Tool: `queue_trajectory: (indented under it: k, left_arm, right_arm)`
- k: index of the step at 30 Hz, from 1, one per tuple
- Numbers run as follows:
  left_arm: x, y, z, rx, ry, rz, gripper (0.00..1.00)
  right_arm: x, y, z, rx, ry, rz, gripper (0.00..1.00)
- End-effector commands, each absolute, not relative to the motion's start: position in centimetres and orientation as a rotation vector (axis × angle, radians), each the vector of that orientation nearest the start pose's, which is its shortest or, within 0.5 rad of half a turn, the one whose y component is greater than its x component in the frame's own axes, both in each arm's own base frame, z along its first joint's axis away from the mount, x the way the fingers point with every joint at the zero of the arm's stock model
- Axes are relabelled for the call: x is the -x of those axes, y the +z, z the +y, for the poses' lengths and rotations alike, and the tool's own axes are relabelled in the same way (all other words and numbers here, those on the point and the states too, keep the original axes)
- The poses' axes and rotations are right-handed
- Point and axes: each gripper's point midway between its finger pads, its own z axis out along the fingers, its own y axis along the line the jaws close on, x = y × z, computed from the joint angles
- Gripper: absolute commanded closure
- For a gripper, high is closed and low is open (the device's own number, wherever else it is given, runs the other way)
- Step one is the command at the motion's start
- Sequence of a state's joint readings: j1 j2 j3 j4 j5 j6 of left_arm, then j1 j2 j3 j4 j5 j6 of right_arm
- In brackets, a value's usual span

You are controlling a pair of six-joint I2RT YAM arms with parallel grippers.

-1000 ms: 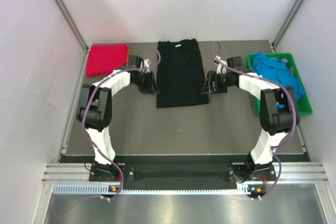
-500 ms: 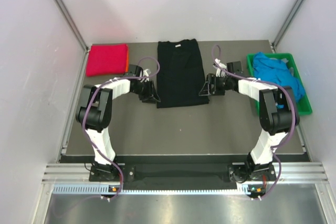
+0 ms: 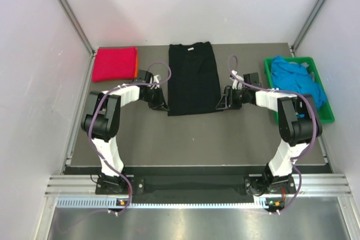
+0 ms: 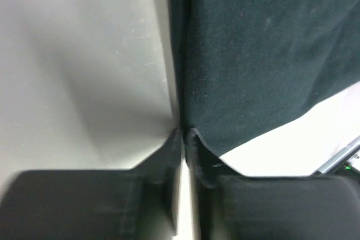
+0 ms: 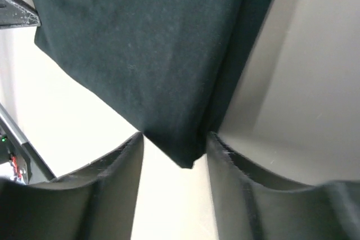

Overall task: Fold and stack the t-shirts
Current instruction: Fold the tshirt

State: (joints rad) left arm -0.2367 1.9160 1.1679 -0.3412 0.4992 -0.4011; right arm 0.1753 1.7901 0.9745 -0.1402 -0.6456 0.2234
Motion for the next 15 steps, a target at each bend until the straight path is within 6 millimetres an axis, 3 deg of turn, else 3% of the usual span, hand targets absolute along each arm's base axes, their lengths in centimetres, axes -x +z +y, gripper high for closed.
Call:
queue_trajectory:
  k: [1,2,3,4,6,9,15]
  left_arm:
    - [-35.9,1.5,-18.0,0.046,-0.777,2.752,0.91]
    - [-35.7,1.3,-17.7,0.052,-0.763,2.768,0.96]
    - [-35.6,1.1,-17.6,0.057,-0.743,2.777,1.00]
    - [-35.5,1.1,-17.4,0.055,-0.730,2.784,1.00]
    - [-35.2,0.9,-17.2,0.053,-0.713,2.793,1.00]
    - [-34.7,0.9,-17.0,0.055,-0.689,2.798,1.00]
    - [-32.8,0.5,-17.2,0.039,-0.672,2.831,1.00]
  right_arm:
    - [-35.9,5.5,17.3,0.214,0.952,2.432,0.57]
    - [-35.9,5.3,17.2,0.211,0.946,2.436,0.70]
    - [-35.7,5.2,17.1,0.202,0.936,2.444,0.76]
    - [-35.5,4.9,16.8,0.192,0.921,2.455,0.86]
    - [-35.2,4.7,16.7,0.186,0.912,2.463,0.92]
    - [-34.3,4.1,16.2,0.159,0.879,2.483,0.99]
    - [-31.9,3.0,15.3,0.103,0.834,2.511,1.00]
